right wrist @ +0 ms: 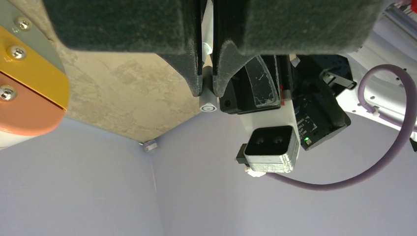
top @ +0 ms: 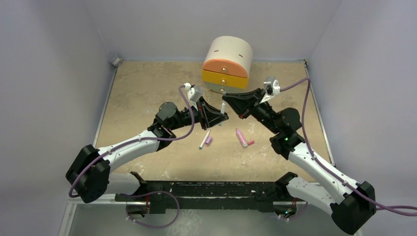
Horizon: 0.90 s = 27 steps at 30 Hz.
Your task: Insert the pens into the pen caps
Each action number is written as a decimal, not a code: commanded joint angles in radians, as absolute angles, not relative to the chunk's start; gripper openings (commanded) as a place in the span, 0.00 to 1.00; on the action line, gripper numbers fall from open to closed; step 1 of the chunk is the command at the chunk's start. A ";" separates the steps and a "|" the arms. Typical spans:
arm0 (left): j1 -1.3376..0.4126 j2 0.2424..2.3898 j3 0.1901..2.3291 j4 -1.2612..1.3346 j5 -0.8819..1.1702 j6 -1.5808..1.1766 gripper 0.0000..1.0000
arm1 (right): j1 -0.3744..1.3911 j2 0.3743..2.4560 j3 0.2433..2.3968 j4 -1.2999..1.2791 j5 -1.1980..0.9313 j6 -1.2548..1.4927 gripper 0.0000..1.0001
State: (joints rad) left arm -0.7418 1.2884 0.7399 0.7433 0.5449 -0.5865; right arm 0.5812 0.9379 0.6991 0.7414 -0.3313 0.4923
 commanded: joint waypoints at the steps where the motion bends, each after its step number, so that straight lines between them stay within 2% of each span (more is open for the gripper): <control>1: -0.744 1.247 0.747 0.813 0.540 -0.599 0.00 | 0.575 0.937 0.683 0.776 -0.354 0.465 0.00; 10: -0.743 1.220 0.741 0.795 0.539 -0.590 0.00 | 0.576 0.944 0.680 0.784 -0.349 0.466 0.00; 15: -0.744 1.206 0.743 0.788 0.542 -0.588 0.00 | 0.575 0.916 0.680 0.787 -0.274 0.458 0.00; 27: -0.745 1.193 0.738 0.773 0.536 -0.567 0.00 | 0.575 0.955 0.703 0.796 -0.337 0.455 0.00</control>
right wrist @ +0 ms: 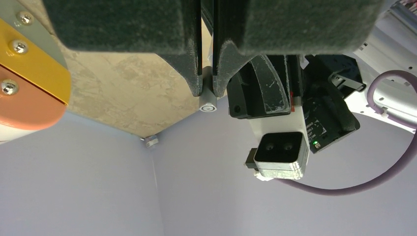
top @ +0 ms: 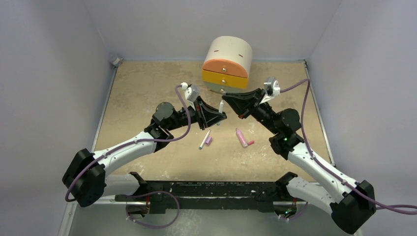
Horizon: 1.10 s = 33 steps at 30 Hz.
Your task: Insert the pens into the pen caps
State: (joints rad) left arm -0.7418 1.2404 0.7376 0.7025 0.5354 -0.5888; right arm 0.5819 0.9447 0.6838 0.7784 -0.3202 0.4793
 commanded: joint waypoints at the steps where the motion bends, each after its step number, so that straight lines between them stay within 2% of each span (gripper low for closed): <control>1: -0.745 1.194 0.739 0.772 0.530 -0.562 0.00 | 0.575 0.957 0.702 0.792 -0.349 0.452 0.00; 21: -0.745 1.279 0.817 0.731 0.509 -0.508 0.00 | 0.574 0.933 0.670 0.773 -0.393 0.484 0.00; 33: -0.746 1.217 0.802 0.821 0.414 -0.511 0.00 | 0.574 0.932 0.626 0.843 -0.452 0.505 0.00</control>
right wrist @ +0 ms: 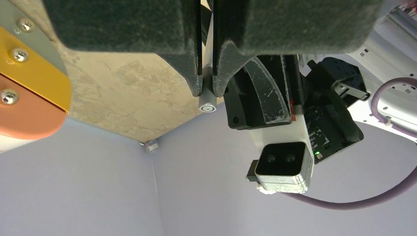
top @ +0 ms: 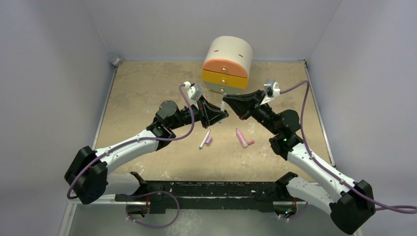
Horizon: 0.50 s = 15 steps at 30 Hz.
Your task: Insert the pens into the pen caps
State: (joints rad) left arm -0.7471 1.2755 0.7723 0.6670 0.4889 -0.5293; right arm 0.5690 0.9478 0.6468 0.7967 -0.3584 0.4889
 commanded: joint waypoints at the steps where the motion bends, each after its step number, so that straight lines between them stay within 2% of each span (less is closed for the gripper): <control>1: -0.746 1.221 0.803 0.826 0.412 -0.510 0.00 | 0.574 0.929 0.628 0.848 -0.459 0.508 0.00; 6: -0.747 1.242 0.797 0.814 0.412 -0.490 0.00 | 0.575 0.919 0.657 0.832 -0.465 0.496 0.02; 10: -0.759 1.245 0.801 0.773 0.429 -0.443 0.00 | 0.575 0.909 0.663 0.817 -0.470 0.487 0.14; 15: -0.806 1.255 0.861 0.575 0.427 -0.306 0.00 | 0.575 0.888 0.675 0.803 -0.472 0.487 0.28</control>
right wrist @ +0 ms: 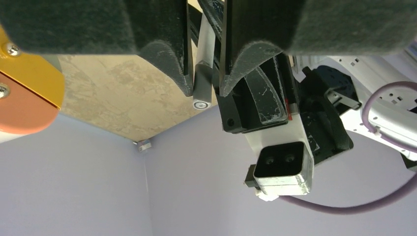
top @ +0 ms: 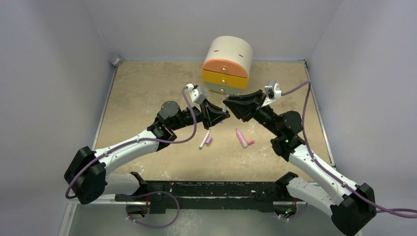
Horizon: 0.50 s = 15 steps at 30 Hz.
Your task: Insert the pens into the pen caps
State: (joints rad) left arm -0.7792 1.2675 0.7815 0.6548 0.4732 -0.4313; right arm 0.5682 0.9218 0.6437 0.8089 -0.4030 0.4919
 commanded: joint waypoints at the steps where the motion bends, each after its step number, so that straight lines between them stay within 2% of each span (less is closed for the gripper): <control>1: -0.814 1.254 0.867 0.544 0.421 -0.286 0.00 | 0.575 0.879 0.677 0.794 -0.470 0.486 0.30; 6: -0.819 1.247 0.857 0.526 0.411 -0.273 0.00 | 0.575 0.849 0.689 0.756 -0.458 0.474 0.39; 10: -0.819 1.243 0.856 0.533 0.423 -0.276 0.00 | 0.575 0.843 0.696 0.740 -0.451 0.467 0.54; 15: -0.819 1.237 0.849 0.548 0.417 -0.285 0.00 | 0.574 0.847 0.701 0.723 -0.438 0.457 0.56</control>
